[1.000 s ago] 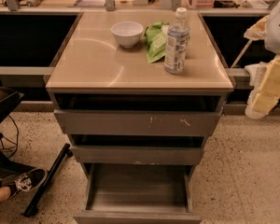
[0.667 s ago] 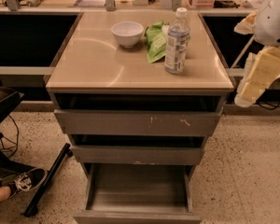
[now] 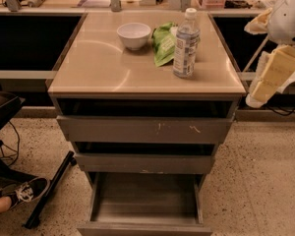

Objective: Place blue plastic bottle into bottom drawer

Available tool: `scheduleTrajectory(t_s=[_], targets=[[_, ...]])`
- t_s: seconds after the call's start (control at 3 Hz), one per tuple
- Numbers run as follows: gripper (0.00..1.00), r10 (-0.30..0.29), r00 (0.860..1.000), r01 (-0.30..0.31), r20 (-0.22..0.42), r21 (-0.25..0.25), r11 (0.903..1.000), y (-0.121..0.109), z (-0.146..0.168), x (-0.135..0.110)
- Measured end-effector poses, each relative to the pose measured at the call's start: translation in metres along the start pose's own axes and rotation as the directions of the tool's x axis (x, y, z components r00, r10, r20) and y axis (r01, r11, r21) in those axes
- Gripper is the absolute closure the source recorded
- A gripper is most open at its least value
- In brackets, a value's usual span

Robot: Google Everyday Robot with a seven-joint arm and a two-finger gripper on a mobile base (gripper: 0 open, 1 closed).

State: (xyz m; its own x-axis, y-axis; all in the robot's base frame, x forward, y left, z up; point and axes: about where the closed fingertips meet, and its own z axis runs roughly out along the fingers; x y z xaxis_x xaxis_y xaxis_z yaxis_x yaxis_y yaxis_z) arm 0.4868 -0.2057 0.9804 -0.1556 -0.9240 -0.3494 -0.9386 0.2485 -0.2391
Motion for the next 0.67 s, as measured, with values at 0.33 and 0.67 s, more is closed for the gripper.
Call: scheduleTrajectory(t_s=[0.33,0.67], targets=[[0.0,-0.031,0.987,0.047,0.157,-0.093,0.9946,-0.025,0.017,-0.001],[0.0,-0.002,0.951,0.07,0.309,-0.209,0.9755,-0.057,0.05,-0.017]])
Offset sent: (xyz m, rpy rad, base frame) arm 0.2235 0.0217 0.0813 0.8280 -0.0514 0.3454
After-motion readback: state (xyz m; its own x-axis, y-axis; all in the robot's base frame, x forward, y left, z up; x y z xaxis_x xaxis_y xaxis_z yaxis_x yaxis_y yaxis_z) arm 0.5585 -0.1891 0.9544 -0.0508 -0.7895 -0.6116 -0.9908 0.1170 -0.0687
